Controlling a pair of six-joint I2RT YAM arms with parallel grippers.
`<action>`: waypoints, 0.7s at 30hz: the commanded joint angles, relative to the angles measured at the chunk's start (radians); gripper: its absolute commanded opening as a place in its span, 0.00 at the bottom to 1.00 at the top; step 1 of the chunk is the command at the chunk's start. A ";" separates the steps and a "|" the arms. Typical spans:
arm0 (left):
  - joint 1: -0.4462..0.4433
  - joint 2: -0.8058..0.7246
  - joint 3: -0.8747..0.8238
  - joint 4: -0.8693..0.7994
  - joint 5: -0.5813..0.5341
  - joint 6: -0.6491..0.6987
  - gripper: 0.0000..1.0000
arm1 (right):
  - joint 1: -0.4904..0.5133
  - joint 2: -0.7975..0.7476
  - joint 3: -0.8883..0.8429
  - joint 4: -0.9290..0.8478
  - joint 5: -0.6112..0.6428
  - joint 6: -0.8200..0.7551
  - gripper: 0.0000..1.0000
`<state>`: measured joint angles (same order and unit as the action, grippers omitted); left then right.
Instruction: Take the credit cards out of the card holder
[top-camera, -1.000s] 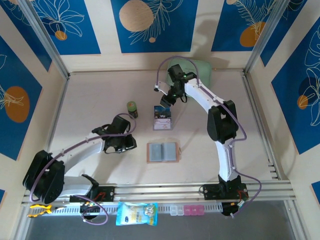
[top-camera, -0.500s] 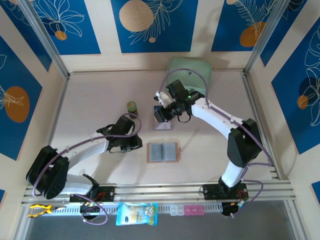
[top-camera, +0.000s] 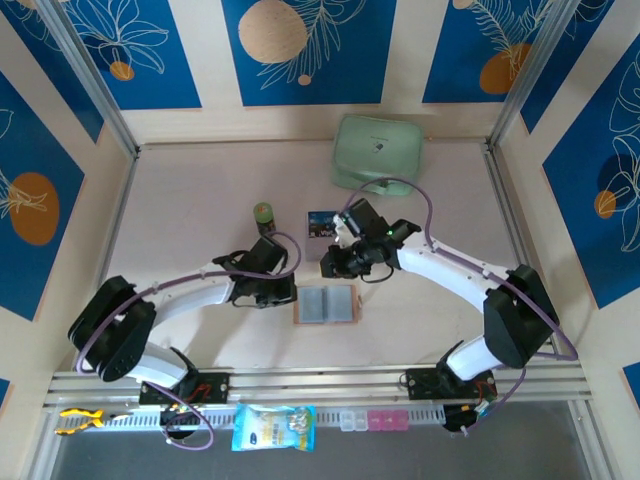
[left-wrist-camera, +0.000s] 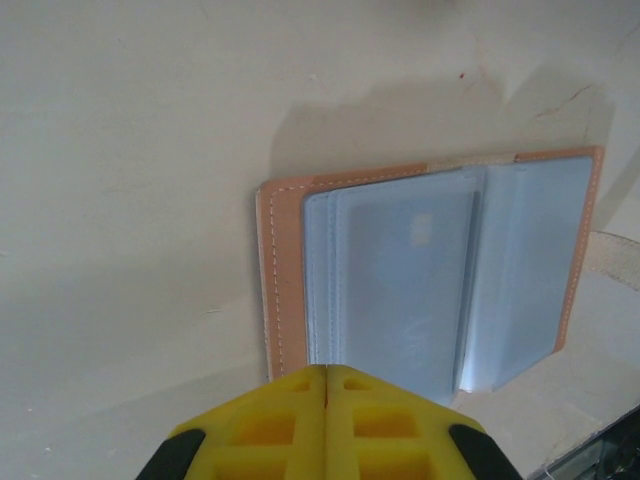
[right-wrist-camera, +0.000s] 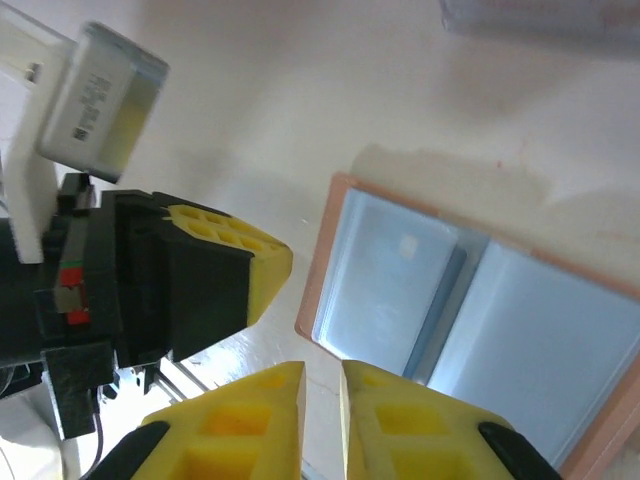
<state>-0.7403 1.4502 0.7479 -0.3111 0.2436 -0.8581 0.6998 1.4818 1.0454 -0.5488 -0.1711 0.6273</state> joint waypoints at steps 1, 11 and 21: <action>-0.018 0.019 0.019 0.025 0.016 -0.014 0.01 | 0.022 0.001 -0.039 0.001 -0.008 0.092 0.21; -0.046 0.056 -0.005 0.038 0.021 -0.035 0.00 | 0.083 0.022 -0.132 0.116 -0.025 0.178 0.26; -0.054 0.068 0.004 -0.032 -0.006 -0.034 0.00 | 0.102 0.070 -0.160 0.160 -0.028 0.231 0.30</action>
<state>-0.7834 1.4994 0.7479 -0.2928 0.2459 -0.8852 0.7910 1.5383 0.9005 -0.4068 -0.1837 0.8261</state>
